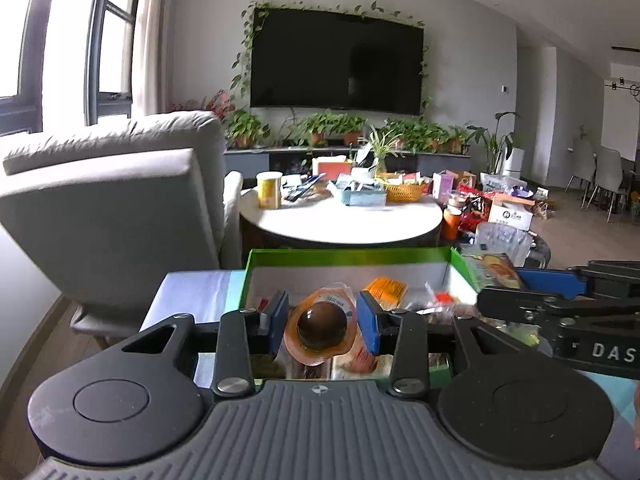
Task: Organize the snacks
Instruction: 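Lift both snacks over the green box and open both tools to drop them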
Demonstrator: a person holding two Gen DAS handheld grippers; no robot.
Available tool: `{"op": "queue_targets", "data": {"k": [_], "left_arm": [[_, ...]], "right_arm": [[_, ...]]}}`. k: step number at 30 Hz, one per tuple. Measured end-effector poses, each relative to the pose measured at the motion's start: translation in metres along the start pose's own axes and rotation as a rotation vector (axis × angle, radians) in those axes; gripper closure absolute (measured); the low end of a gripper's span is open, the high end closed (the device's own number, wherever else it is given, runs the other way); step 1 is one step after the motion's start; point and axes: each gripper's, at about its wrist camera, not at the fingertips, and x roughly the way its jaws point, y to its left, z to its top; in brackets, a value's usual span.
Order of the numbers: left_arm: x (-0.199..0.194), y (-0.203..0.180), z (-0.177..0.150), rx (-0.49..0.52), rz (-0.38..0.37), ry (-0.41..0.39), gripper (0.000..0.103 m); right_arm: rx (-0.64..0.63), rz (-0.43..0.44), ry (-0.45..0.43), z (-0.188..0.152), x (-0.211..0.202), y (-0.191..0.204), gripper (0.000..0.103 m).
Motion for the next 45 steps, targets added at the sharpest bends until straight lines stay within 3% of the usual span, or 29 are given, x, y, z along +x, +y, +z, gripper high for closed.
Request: {"op": "queue_targets", "data": {"k": [11,34,38,41,45], "left_arm": [[0.034,-0.001,0.002,-0.011,-0.001,0.025,0.068],[0.09,0.004,-0.007,-0.019,0.002,0.112,0.068],[0.089,0.003,-0.007,-0.011,-0.006,0.118,0.064],[0.084,0.003,-0.007,-0.01,-0.004,0.112,0.062],[0.079,0.002,-0.007,-0.01,0.0,0.11,0.062]], "right_arm": [[0.112,-0.003,-0.019,0.015,0.025,-0.022,0.059],[0.133,-0.051,0.079,0.009,0.081,-0.037,0.057],[0.155,-0.051,0.089,0.007,0.08,-0.039,0.053],[0.171,-0.06,0.089,0.007,0.076,-0.039,0.036],[0.183,-0.063,0.083,0.006,0.07,-0.039,0.029]]}}
